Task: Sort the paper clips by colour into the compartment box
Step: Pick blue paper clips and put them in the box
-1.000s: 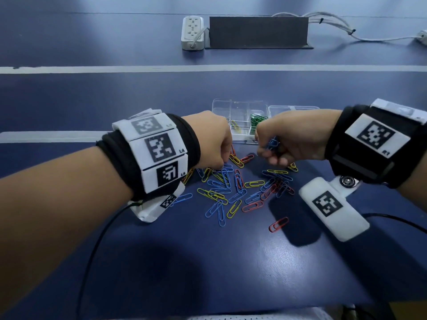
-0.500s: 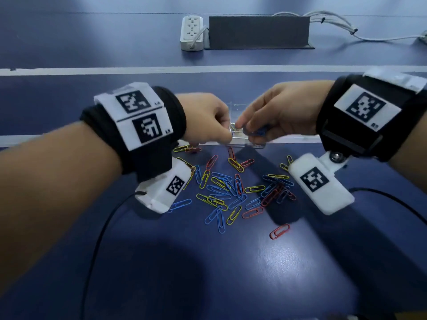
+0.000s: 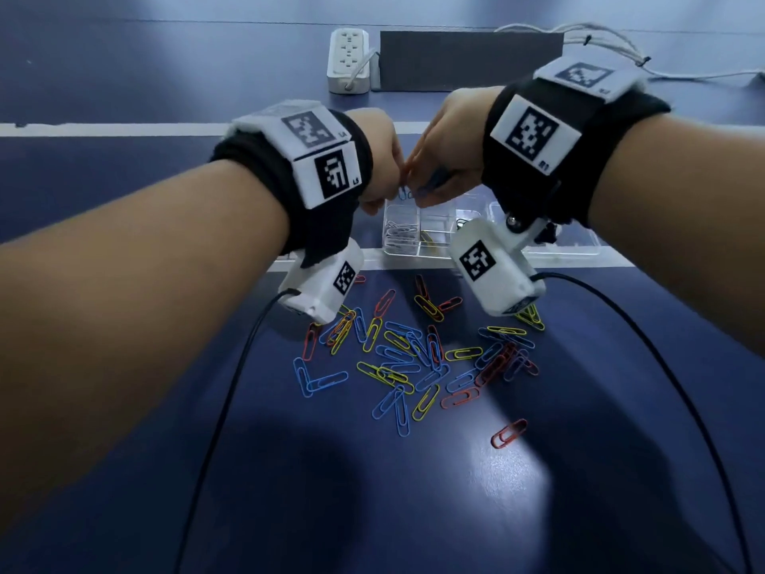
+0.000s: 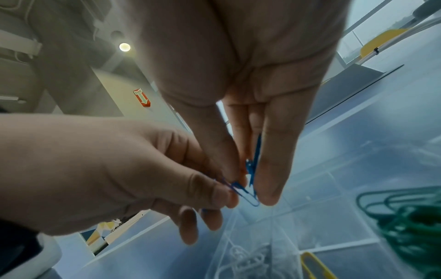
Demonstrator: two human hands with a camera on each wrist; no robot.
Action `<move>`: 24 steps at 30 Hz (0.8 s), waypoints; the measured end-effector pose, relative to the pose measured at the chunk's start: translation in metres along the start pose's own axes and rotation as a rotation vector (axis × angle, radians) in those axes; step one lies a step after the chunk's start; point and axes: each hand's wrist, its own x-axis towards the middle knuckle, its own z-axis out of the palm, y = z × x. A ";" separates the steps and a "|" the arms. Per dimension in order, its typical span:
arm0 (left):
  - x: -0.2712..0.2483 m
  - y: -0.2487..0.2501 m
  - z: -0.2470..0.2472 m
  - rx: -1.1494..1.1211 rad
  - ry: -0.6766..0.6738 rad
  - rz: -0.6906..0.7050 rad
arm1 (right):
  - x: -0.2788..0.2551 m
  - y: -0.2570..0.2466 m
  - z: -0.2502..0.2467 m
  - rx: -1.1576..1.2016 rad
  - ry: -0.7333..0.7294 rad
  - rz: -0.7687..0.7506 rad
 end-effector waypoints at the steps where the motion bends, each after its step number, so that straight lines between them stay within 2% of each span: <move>1: -0.001 0.000 -0.001 -0.035 -0.001 -0.012 | 0.001 0.000 0.001 0.009 -0.002 0.005; 9: -0.009 0.008 -0.002 -0.005 0.021 -0.012 | 0.002 -0.001 -0.004 0.052 0.057 0.012; 15: -0.017 0.012 -0.002 -0.086 0.033 0.022 | -0.001 0.003 -0.005 0.105 0.084 0.023; 21: -0.018 0.013 0.001 -0.166 -0.005 0.007 | -0.013 0.004 -0.007 0.172 0.080 0.130; 24: -0.013 0.007 0.004 -0.140 0.030 0.036 | -0.014 0.012 -0.006 0.198 0.112 0.084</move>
